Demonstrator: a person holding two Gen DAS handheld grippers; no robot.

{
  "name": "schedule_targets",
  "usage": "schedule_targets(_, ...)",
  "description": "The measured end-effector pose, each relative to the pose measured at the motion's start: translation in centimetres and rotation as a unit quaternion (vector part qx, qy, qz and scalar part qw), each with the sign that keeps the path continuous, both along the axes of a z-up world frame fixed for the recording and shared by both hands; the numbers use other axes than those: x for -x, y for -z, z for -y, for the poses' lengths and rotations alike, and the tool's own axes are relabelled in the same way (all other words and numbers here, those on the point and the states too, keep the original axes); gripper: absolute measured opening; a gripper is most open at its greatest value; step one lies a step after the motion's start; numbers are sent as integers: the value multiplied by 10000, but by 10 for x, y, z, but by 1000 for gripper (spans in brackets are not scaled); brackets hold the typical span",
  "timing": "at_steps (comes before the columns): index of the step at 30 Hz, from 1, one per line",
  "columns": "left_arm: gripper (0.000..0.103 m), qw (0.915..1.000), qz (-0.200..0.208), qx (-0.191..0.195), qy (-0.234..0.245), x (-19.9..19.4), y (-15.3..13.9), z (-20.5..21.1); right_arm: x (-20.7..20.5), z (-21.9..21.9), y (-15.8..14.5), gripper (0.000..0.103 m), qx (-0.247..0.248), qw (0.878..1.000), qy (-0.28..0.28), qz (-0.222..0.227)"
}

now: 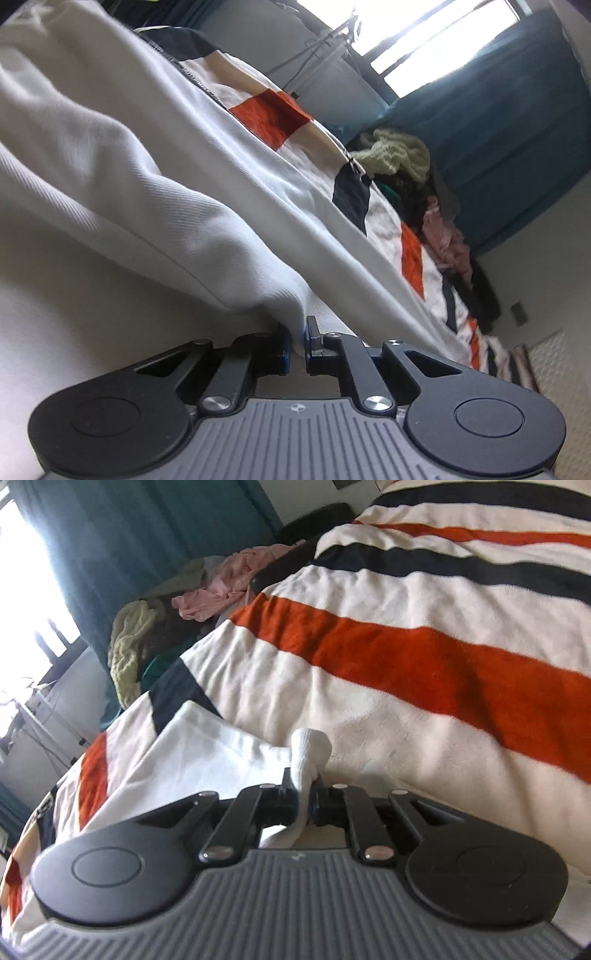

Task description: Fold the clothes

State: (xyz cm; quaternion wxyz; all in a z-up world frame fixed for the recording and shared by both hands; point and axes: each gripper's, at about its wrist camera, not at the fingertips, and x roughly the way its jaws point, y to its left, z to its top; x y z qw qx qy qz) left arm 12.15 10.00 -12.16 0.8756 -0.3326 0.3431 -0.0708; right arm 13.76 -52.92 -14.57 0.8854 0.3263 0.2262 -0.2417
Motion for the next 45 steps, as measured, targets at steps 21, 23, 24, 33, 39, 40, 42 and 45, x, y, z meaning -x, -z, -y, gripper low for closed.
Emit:
schedule_targets(21, 84, 9663, 1454, -1799, 1131, 166, -110, 45, 145, -110, -110, 76, 413, 9919, -1102, 469)
schedule_targets(23, 86, 9643, 1531, -1814, 1177, 182, -113, 46, 151, -126, -116, 75, 637, 9876, -1328, 544)
schedule_targets(24, 86, 9640, 1541, -1801, 1202, 188, -114, 47, 153, -130, -116, 75, 626, 9873, -1354, 542)
schedule_targets(33, 87, 9628, 1403, -1952, 1236, 184, -99, 65, 137, -115, -79, 76, -380, 9909, -1016, 793)
schedule_targets(39, 87, 9639, 1266, -2052, 1133, 179, -89, 71, 111, -64, -30, 75, -1639, 9789, -584, 1071)
schedule_targets(40, 87, 9643, 1253, -2053, 1111, 178, -88, 71, 109, -55, -21, 70, -1815, 9757, -481, 1125)
schedule_targets(42, 87, 9659, 1216, -2020, 1066, 176, -85, 72, 104, -40, 0, 66, -2135, 9691, -273, 1207)
schedule_targets(45, 87, 9685, 1164, -1953, 1015, 171, -80, 73, 97, -23, 33, 49, -2657, 9546, 76, 1345)
